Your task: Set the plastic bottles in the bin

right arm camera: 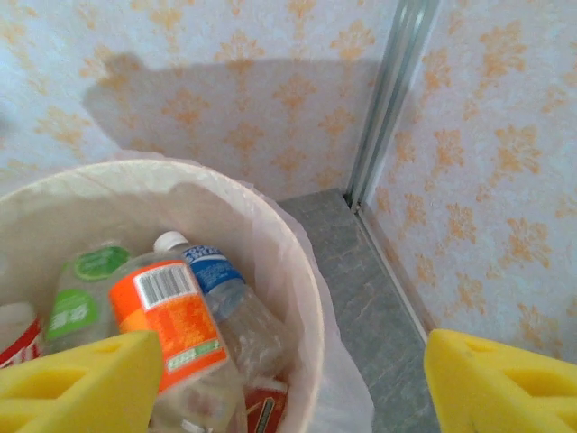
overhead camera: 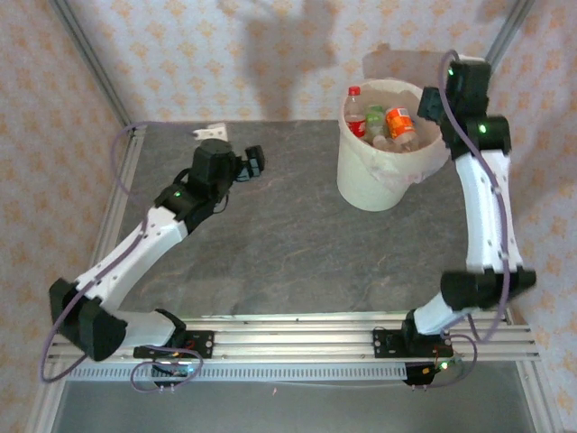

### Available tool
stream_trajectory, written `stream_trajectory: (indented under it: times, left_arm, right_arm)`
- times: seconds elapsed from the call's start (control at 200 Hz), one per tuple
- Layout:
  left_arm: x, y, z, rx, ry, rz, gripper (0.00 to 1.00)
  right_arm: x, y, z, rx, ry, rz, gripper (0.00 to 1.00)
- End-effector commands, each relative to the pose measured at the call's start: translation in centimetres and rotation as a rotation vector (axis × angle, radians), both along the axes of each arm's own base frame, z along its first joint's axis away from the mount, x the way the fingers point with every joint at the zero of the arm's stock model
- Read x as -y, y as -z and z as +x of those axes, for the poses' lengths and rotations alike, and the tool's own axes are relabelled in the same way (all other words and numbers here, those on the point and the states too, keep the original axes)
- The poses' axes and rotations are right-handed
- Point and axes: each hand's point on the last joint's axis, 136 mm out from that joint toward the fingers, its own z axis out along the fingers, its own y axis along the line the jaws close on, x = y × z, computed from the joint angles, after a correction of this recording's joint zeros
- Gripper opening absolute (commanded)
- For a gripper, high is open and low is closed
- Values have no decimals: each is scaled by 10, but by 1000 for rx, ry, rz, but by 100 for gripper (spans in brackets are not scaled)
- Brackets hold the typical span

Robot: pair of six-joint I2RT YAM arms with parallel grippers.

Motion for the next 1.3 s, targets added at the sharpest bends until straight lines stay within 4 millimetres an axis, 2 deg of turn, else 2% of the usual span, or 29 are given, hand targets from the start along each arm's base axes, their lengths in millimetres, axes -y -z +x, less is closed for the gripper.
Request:
stream_trajectory:
  times: [0.0, 0.03, 0.055, 0.15, 0.18, 0.205, 0.29, 0.44, 0.54, 0.64, 0.746, 0.866, 0.961, 1.056, 1.141, 1.221, 1.291]
  left_arm:
    - [-67, -6, -22, 38, -251, 75, 100]
    - [-78, -6, -28, 44, -277, 73, 100]
    - [-85, -4, -32, 45, -295, 74, 100]
    - [-113, 2, -49, 49, -360, 86, 100]
    - [-122, 3, -55, 46, -379, 100, 100]
    - [-129, 5, -60, 41, -399, 117, 100]
    - [-150, 12, -76, 20, -473, 196, 100]
    - [-178, 38, -92, -44, -575, 295, 100]
    - [-197, 62, -98, -77, -659, 337, 100]
    - [-202, 99, -83, -117, -603, 360, 100]
    - [-206, 134, -72, -188, -580, 373, 100]
    - [-202, 173, -53, -236, -527, 327, 100]
    - [-194, 192, -35, -244, -479, 310, 100]
    - [-192, 201, -20, -221, -462, 325, 100]
    - [-179, 202, -5, -178, -352, 347, 100]
    - [-164, 192, -1, -48, -259, 357, 100]
    - [-161, 200, -2, -40, -231, 354, 100]
  right_arm:
    - [-9, -22, -26, 229, -47, 67, 81]
    - [-13, -17, -33, 260, -68, 80, 83]
    - [-14, -23, -48, 311, -78, 93, 83]
    - [-13, -17, -82, 419, -69, 175, 89]
    - [-13, -11, -90, 438, -65, 195, 90]
    - [-12, -5, -95, 450, -57, 211, 100]
    - [-6, 17, -108, 454, -18, 226, 99]
    - [26, 78, -117, 314, 202, 207, 99]
    - [45, 119, -122, 291, 345, 205, 99]
    - [52, 162, -119, 261, 399, 190, 99]
    - [66, 197, -124, 240, 514, 163, 99]
    - [61, 232, -111, 202, 469, 150, 99]
    - [47, 259, -91, 128, 360, 119, 99]
    - [32, 287, -70, 33, 245, 93, 99]
    - [20, 306, -56, -36, 175, 98, 99]
    - [12, 313, -44, -41, 132, 110, 99]
    - [7, 313, -34, -16, 91, 111, 99]
